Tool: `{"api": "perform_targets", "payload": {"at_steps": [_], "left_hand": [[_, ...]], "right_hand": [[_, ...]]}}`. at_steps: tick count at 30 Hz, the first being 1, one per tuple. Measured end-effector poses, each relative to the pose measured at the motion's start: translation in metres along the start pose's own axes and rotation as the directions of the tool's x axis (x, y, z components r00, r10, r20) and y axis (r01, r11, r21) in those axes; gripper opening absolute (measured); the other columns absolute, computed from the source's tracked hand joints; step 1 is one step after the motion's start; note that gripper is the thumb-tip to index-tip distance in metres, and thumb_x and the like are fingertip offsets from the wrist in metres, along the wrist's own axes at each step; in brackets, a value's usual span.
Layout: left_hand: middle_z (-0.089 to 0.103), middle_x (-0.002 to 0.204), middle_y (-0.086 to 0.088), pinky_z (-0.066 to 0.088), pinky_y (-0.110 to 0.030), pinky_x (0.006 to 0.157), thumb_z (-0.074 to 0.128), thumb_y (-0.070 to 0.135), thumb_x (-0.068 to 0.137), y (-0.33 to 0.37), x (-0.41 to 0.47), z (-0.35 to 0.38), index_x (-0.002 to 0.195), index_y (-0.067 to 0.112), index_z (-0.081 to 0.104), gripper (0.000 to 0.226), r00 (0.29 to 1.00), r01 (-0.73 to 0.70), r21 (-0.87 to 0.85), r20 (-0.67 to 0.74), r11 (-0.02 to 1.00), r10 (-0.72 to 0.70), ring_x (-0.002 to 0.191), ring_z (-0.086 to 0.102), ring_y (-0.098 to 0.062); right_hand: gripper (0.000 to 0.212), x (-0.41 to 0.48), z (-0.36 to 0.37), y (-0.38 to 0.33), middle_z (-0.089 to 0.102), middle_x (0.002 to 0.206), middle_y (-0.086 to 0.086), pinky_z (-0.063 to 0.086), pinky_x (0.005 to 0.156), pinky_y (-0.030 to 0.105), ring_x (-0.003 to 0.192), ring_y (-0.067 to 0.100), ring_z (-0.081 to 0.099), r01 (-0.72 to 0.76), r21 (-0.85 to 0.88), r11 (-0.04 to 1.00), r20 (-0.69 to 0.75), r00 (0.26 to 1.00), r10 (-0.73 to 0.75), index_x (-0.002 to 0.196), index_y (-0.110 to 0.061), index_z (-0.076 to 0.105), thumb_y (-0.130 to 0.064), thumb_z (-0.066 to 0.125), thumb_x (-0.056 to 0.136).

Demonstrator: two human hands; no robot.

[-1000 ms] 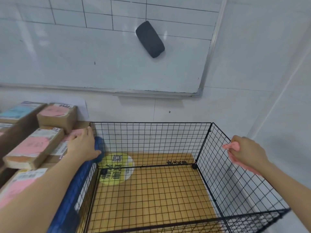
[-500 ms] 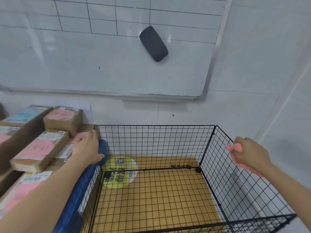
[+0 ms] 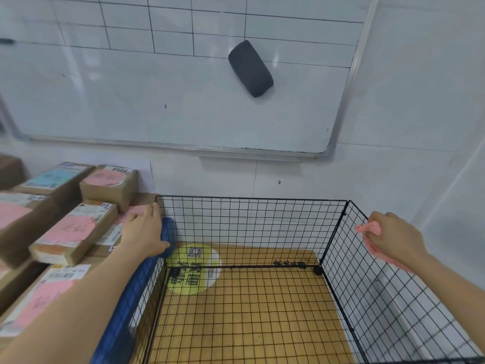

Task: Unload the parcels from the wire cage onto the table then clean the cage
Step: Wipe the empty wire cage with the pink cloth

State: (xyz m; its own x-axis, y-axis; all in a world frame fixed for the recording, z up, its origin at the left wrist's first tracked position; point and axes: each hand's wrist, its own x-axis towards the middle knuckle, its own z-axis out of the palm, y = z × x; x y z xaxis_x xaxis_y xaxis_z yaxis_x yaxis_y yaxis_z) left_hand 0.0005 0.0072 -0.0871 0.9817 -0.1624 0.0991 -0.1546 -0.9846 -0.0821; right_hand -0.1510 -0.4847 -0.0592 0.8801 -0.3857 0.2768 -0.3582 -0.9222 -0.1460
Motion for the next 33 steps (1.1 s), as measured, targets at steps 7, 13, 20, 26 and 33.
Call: {"api": "perform_targets", "payload": {"at_steps": [7,13,20,26,33], "left_hand": [[0.022,0.155,-0.010,0.026,-0.037,0.111,0.064,0.054,0.078,0.003,-0.002,-0.004,0.150,0.000,0.002,0.109,1.000,-0.003,0.072,-0.016,0.997,0.004,0.136,0.035,-0.024],[0.024,0.154,-0.011,0.029,-0.038,0.110,0.063,0.058,0.077,0.002,-0.001,-0.003,0.150,0.001,0.004,0.111,1.000,0.023,0.042,-0.002,0.999,-0.023,0.134,0.038,-0.025],[0.031,0.150,-0.012,0.034,-0.042,0.106,0.051,0.064,0.082,0.002,0.009,-0.006,0.150,0.000,0.004,0.105,0.998,0.057,-0.019,0.003,0.998,-0.057,0.132,0.041,-0.026],[0.027,0.151,-0.013,0.035,-0.044,0.104,0.051,0.060,0.084,0.010,0.025,-0.008,0.149,-0.003,0.001,0.103,0.994,0.093,-0.036,0.052,0.995,-0.091,0.133,0.038,-0.027],[0.028,0.148,-0.017,0.040,-0.042,0.098,0.055,0.056,0.084,0.021,0.036,-0.008,0.147,-0.007,0.001,0.104,0.990,0.137,-0.074,0.034,0.988,-0.135,0.129,0.042,-0.031]], "right_hand": [[0.010,0.011,-0.001,-0.010,0.047,0.069,-0.026,0.051,0.063,0.035,0.078,0.014,0.051,0.025,0.004,1.000,-0.023,0.999,-0.025,0.079,-0.021,0.057,-0.014,0.054,0.085],[0.010,0.019,0.005,-0.005,0.053,0.072,-0.021,0.051,0.062,0.034,0.080,0.013,0.054,0.015,-0.006,1.000,-0.011,1.000,-0.015,0.077,-0.026,0.053,-0.019,0.056,0.084],[0.013,0.036,0.012,-0.004,0.054,0.073,-0.024,0.044,0.058,0.030,0.081,0.013,0.053,0.013,0.005,1.000,-0.010,1.000,-0.013,0.074,-0.025,0.052,-0.016,0.054,0.083],[0.010,0.047,0.017,-0.002,0.057,0.078,-0.010,0.040,0.056,0.028,0.076,0.015,0.055,-0.004,0.011,1.000,-0.007,1.000,0.004,0.075,-0.030,0.050,-0.029,0.053,0.085],[0.007,0.061,0.020,-0.006,0.057,0.077,-0.010,0.038,0.055,0.027,0.077,0.015,0.054,-0.019,0.054,0.998,-0.028,0.999,0.020,0.079,-0.026,0.055,-0.029,0.056,0.086]]}}
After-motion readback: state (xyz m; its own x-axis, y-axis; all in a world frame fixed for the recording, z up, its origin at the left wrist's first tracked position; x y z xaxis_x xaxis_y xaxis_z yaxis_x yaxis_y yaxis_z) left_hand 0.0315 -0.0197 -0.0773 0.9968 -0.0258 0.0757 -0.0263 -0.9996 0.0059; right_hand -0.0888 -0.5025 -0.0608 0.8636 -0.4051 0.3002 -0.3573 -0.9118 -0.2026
